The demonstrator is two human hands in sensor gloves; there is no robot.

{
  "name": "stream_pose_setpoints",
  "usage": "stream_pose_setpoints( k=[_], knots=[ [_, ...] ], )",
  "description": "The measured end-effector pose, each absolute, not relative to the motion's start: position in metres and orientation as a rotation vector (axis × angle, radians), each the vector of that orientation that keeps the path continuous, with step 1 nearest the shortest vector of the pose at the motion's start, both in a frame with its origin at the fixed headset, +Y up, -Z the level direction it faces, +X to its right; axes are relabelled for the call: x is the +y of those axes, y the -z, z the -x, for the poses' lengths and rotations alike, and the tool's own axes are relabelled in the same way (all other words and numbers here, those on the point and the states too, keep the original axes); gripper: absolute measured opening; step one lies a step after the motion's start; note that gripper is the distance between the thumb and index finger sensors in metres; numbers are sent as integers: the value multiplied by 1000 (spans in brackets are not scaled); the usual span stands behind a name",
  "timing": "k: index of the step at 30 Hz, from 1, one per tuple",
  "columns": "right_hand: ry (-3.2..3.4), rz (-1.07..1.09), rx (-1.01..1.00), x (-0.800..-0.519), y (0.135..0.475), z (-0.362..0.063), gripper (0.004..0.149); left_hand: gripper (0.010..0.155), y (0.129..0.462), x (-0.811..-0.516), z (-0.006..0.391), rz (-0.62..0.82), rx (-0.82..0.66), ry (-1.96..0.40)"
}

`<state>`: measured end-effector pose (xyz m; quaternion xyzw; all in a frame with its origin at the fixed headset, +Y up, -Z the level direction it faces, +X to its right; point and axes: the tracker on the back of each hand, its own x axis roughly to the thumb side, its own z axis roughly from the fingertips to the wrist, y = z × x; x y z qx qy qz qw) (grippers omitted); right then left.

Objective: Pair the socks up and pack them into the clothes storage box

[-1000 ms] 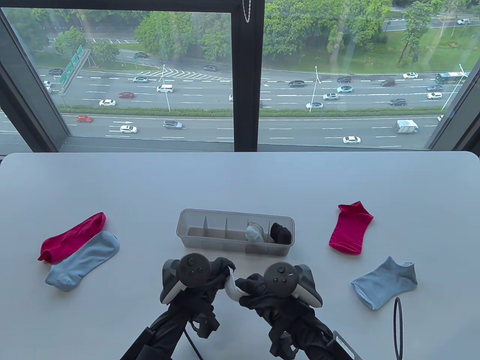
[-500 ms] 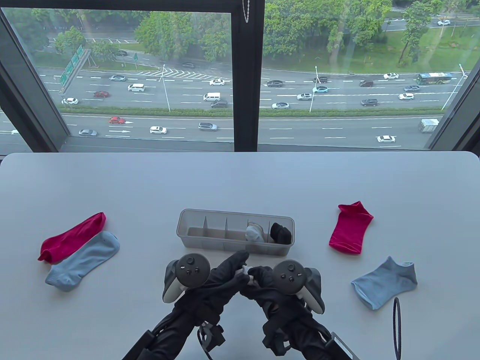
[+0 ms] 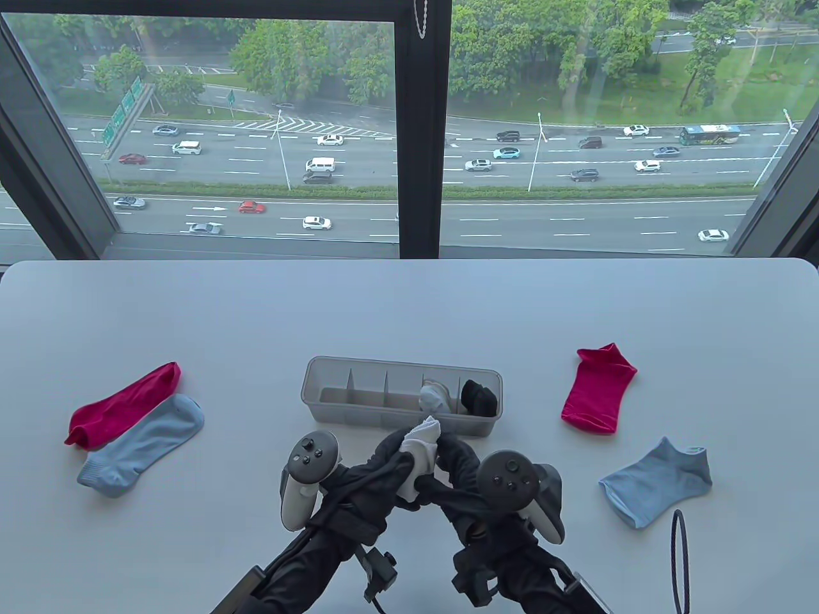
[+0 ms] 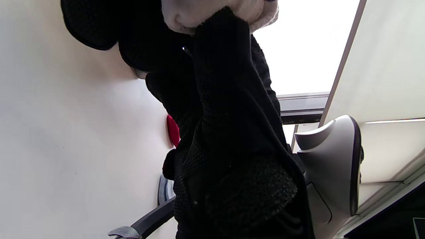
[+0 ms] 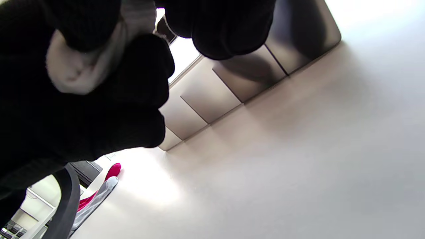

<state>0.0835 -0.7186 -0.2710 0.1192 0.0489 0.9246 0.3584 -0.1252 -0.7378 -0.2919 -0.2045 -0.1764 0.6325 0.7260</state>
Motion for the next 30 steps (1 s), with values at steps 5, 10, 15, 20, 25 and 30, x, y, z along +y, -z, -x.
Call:
stream_pose_setpoints(
  k=[5, 10, 15, 20, 25, 30],
  knots=[
    [-2428, -299, -25, -712, 266, -85, 61, 79, 291, -735, 119, 486, -445, -1294],
    [-2461, -286, -51, -710, 268, -88, 42, 66, 290, -735, 117, 514, -471, -1179],
    [-2275, -210, 131, -719, 279, -99, 42, 64, 290, -731, 112, 599, -571, -1160],
    [-2132, -161, 240, -726, 283, -102, 44, 70, 287, -728, 115, 499, -416, -1007],
    [-2095, -153, 321, -731, 280, -91, 50, 60, 280, -717, 111, 164, -474, -700],
    [-1967, -218, 385, -732, 281, -91, 48, 76, 281, -727, 101, 351, -545, -686]
  ],
)
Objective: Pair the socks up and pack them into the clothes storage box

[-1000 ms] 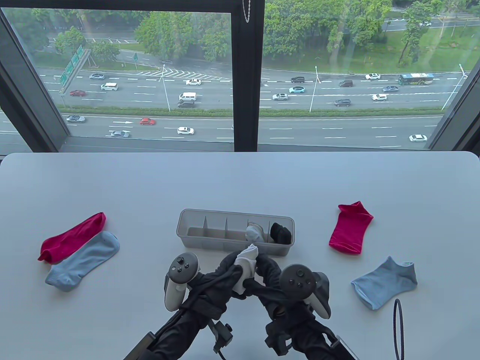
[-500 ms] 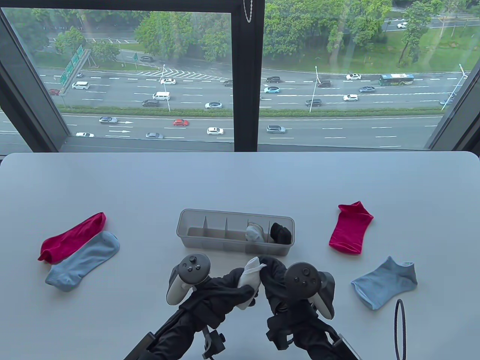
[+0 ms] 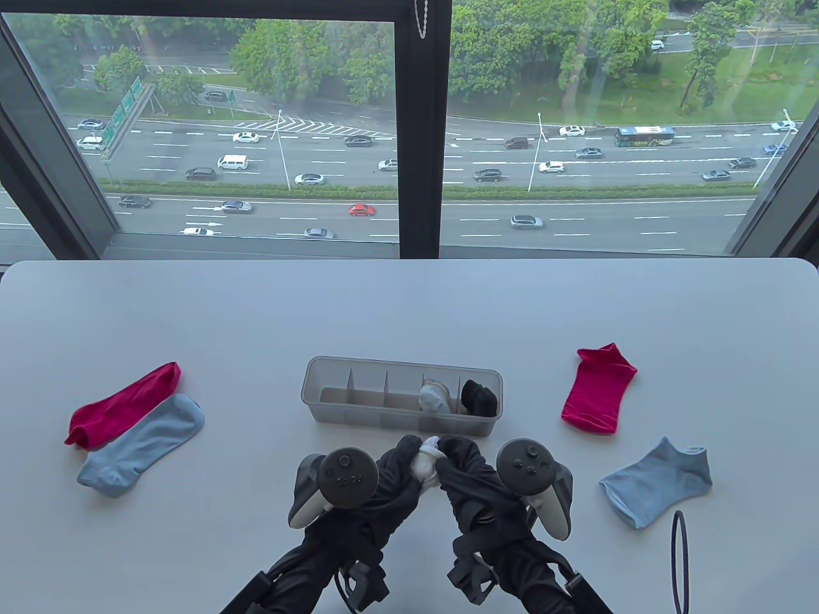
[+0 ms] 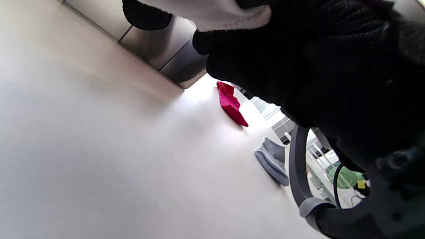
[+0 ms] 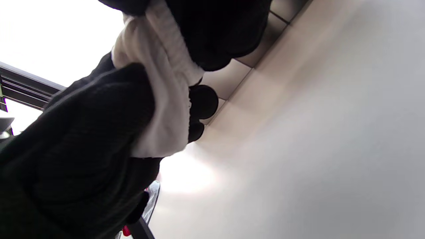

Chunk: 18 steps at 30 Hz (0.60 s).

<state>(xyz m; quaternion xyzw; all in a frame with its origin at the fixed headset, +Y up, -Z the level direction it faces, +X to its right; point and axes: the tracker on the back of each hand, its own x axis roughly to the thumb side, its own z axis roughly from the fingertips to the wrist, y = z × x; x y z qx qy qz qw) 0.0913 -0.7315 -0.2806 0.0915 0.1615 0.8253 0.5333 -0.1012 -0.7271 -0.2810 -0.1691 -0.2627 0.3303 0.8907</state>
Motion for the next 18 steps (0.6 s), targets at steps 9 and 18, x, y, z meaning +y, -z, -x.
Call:
stream_pose_setpoints(
  k=[9, 18],
  knots=[
    [-2288, -279, 237, -724, 286, -102, 46, 60, 285, -721, 109, 280, -589, -887],
    [-2145, -263, 273, -721, 281, -94, 46, 63, 285, -720, 113, 251, -448, -737]
  ],
)
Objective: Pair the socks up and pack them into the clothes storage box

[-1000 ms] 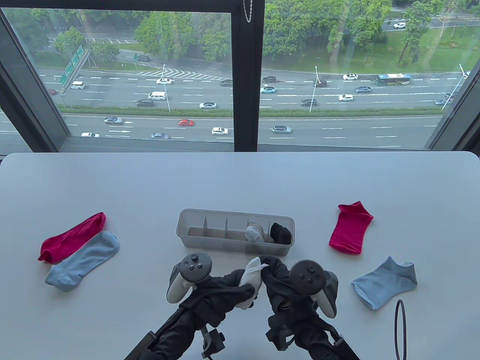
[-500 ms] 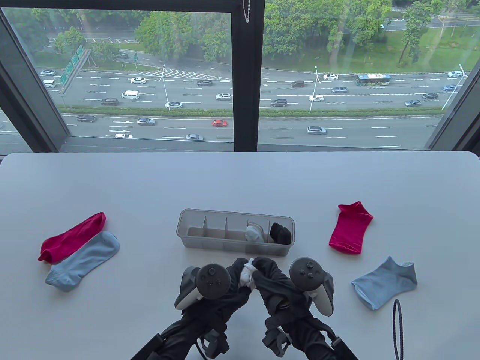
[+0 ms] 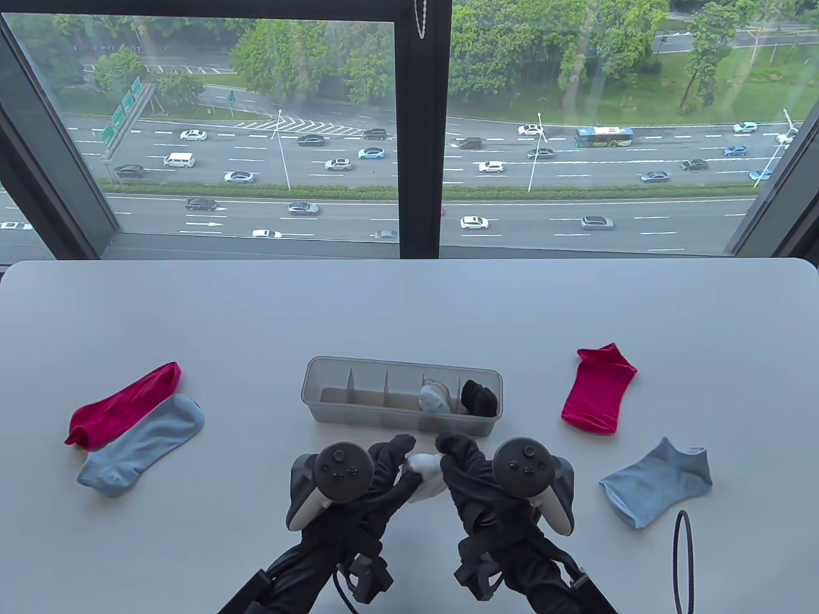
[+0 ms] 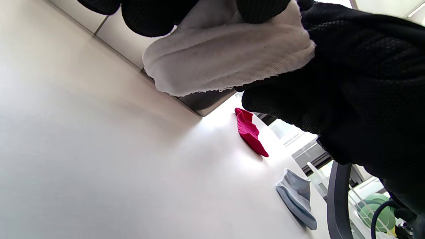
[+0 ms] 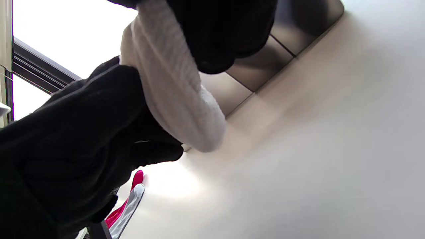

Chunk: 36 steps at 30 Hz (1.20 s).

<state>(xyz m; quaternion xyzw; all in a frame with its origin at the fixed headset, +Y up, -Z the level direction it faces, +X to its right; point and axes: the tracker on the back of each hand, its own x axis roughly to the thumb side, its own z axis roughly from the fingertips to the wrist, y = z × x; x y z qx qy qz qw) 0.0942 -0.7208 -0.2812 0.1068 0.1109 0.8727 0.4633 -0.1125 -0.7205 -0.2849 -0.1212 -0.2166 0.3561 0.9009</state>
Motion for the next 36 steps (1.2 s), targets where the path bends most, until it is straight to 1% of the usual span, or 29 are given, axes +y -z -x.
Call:
stream_pose_setpoints(
  k=[3, 5, 6, 7, 8, 9, 12, 14, 15, 18, 19, 20, 21, 22, 25, 26, 29, 31, 33, 35, 36],
  knots=[
    [-2080, -299, 321, -721, 281, -92, 48, 67, 284, -725, 106, 303, -488, -680],
    [-2091, -311, 314, -722, 281, -92, 49, 63, 285, -725, 108, 269, -470, -696],
    [-2087, -347, 335, -722, 282, -93, 52, 60, 286, -724, 111, 254, -449, -724],
    [-2065, -368, 365, -723, 283, -93, 60, 58, 287, -724, 113, 251, -432, -737],
    [-2024, -384, 409, -723, 284, -92, 65, 56, 288, -724, 116, 255, -421, -767],
    [-2025, -362, 407, -723, 285, -93, 66, 55, 289, -723, 118, 253, -407, -782],
    [-2231, -257, 261, -724, 289, -107, 61, 55, 291, -723, 126, 246, -368, -825],
    [-2192, -189, 222, -726, 288, -114, 60, 55, 292, -722, 131, 217, -328, -873],
    [-2165, -198, 226, -726, 288, -114, 64, 54, 294, -722, 132, 207, -321, -894],
    [-2091, -319, 447, -735, 286, -97, 88, 53, 296, -723, 133, 194, -319, -982],
    [-2105, -330, 474, -738, 286, -94, 88, 53, 295, -723, 132, 203, -329, -991],
    [-2142, -330, 491, -741, 286, -89, 85, 53, 294, -723, 130, 210, -342, -997],
    [-2154, -309, 486, -742, 286, -88, 70, 53, 293, -723, 129, 213, -358, -999],
    [-2151, -267, 465, -743, 286, -89, 60, 53, 293, -723, 129, 232, -375, -988],
    [-2098, -255, 443, -740, 289, -97, 45, 55, 296, -722, 130, 322, -439, -1024],
    [-2081, -226, 415, -738, 290, -100, 42, 54, 297, -721, 129, 354, -464, -1038],
    [-2084, -240, 398, -735, 295, -110, 41, 54, 296, -717, 126, 415, -533, -1060],
    [-2065, -228, 392, -735, 294, -110, 42, 55, 298, -718, 126, 437, -523, -1057],
    [-2137, -247, 368, -734, 293, -109, 42, 60, 298, -722, 130, 490, -498, -1064],
    [-2125, -275, 381, -734, 291, -104, 44, 72, 297, -726, 133, 475, -452, -1082],
    [-2107, -292, 396, -734, 290, -101, 47, 65, 297, -726, 134, 444, -417, -1086]
  ],
)
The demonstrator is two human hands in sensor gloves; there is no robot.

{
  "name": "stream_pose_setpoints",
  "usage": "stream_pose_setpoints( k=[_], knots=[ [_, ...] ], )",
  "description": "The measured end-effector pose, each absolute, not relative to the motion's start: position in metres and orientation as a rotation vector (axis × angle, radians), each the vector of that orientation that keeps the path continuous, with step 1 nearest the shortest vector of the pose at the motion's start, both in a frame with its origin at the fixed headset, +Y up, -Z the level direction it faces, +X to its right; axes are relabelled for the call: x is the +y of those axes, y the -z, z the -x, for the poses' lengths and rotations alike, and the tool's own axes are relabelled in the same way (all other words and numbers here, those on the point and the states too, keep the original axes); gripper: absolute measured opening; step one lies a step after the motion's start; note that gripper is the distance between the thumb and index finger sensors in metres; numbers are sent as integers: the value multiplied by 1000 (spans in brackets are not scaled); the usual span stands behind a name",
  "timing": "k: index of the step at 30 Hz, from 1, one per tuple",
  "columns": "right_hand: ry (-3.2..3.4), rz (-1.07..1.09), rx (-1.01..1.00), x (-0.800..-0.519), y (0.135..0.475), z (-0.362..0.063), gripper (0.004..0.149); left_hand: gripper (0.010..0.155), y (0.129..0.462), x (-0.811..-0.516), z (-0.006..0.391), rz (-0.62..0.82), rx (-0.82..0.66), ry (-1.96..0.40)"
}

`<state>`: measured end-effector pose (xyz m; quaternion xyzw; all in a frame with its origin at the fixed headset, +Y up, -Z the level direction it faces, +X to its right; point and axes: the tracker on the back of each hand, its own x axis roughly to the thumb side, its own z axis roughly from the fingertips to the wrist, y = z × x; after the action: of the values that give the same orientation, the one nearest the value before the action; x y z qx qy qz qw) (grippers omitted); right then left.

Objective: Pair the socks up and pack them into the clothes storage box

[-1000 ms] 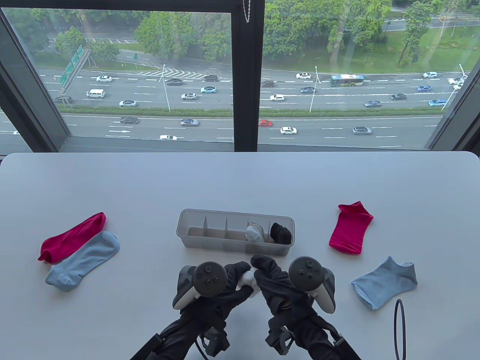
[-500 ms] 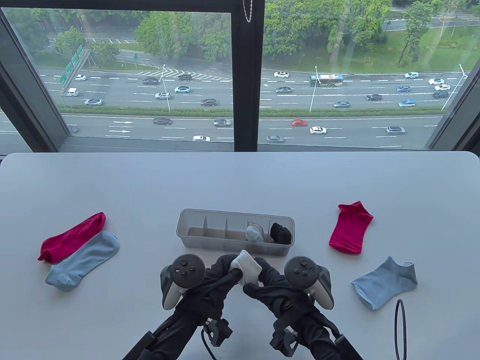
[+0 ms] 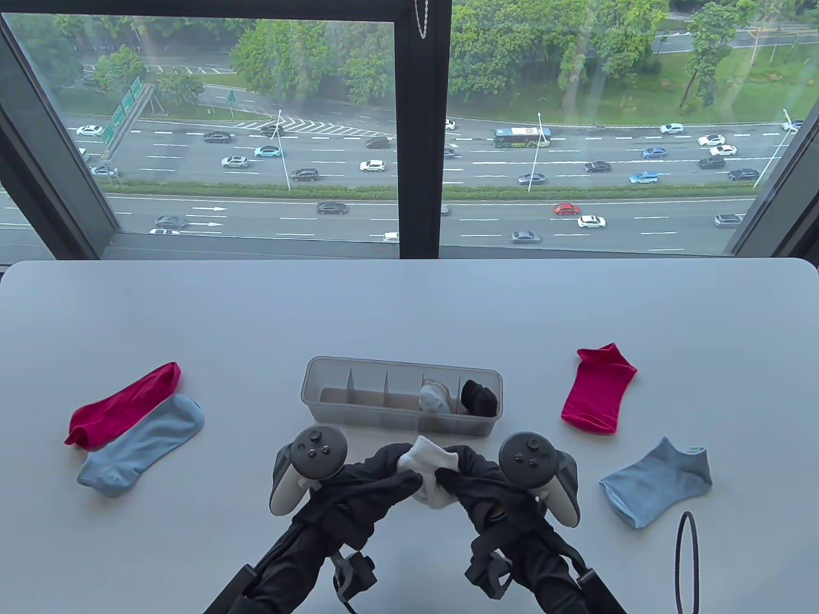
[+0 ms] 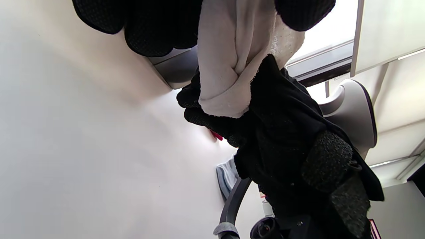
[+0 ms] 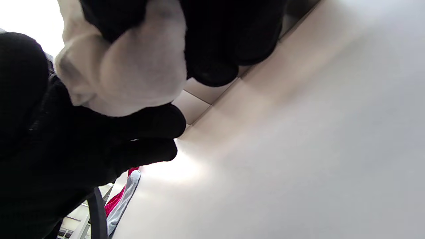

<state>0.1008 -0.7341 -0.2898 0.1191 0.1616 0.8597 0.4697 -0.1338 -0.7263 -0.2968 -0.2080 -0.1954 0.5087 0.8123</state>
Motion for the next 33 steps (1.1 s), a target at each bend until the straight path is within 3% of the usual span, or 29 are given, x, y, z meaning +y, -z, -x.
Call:
stream_pose_setpoints(
  k=[3, 4, 7, 11, 14, 18, 21, 25, 33],
  knots=[
    [-2111, -370, 501, -739, 286, -89, 72, 52, 297, -721, 134, 332, -350, -1085],
    [-2150, -373, 494, -740, 285, -88, 70, 52, 297, -720, 133, 337, -372, -1087],
    [-2157, -331, 455, -737, 291, -96, 47, 51, 296, -721, 128, 453, -492, -1063],
    [-2247, -319, 398, -734, 294, -104, 46, 52, 299, -715, 121, 521, -546, -1019],
    [-2272, -305, 330, -726, 295, -112, 48, 56, 294, -707, 124, 375, -476, -958],
    [-2478, -289, 111, -694, 289, -127, 57, 53, 293, -674, 136, -10, -308, -770],
    [-2781, -210, -6, -678, 287, -142, 66, 54, 308, -652, 135, -118, -224, -637],
    [-2845, -173, 36, -689, 286, -149, 71, 55, 340, -644, 117, -123, -128, -439],
    [-2917, -181, 112, -710, 287, -146, 74, 56, 392, -686, 85, 59, -8, -189]
  ],
)
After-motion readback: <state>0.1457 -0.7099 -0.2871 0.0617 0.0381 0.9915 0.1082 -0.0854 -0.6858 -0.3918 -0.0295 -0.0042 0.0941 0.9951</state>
